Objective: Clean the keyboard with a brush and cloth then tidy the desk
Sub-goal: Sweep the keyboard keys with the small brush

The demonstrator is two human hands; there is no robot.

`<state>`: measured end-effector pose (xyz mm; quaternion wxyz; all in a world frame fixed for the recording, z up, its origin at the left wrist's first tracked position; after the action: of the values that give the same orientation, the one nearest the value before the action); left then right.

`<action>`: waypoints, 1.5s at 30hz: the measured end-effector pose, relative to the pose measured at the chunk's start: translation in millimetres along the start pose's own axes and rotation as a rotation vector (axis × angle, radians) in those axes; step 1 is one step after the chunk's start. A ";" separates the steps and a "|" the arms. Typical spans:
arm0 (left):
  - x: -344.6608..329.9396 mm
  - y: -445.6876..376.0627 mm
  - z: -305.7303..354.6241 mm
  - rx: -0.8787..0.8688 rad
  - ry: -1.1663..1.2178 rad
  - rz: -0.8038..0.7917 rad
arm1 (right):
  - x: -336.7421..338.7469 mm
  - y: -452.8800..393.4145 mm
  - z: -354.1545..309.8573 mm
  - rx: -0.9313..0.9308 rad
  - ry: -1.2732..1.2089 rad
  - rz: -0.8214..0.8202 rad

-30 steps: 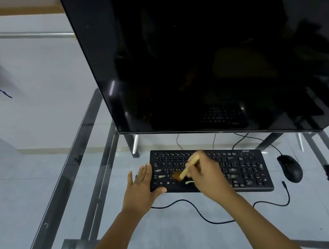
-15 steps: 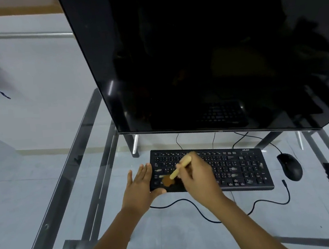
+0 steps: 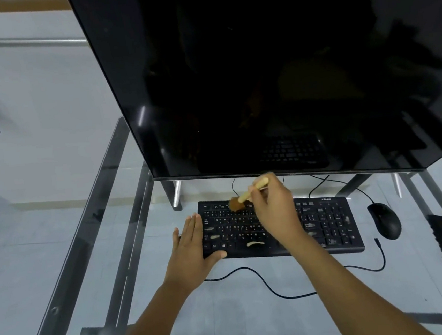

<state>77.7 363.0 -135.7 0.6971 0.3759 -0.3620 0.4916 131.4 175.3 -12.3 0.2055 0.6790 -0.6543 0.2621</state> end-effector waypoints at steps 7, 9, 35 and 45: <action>-9.0 -2.9 -6.6 0.044 0.023 -0.033 | -19.9 -19.5 -22.7 0.065 0.094 -0.023; -9.2 -1.9 -6.7 0.042 0.027 -0.025 | -44.6 -19.1 -33.2 0.073 0.102 -0.192; 3.3 -4.0 2.1 -0.029 -0.040 -0.006 | -25.6 -23.5 13.2 -0.058 0.144 -0.212; -7.3 -19.2 77.3 -0.222 -0.147 -0.029 | 30.6 -16.2 39.0 -0.064 0.082 -0.029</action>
<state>83.8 287.5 -110.1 0.7128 0.3367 -0.4589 0.4097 151.1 128.2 -22.6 0.2576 0.6700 -0.6435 0.2658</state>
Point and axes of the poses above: each hand's wrist, its own y-axis away from the middle knuckle, its own x-axis out of the back of the hand, z = x × y, the point moved 10 cm from there along -y, towards the middle knuckle, and after that the axes turned 6 degrees about -z, right-handed, at the moved point
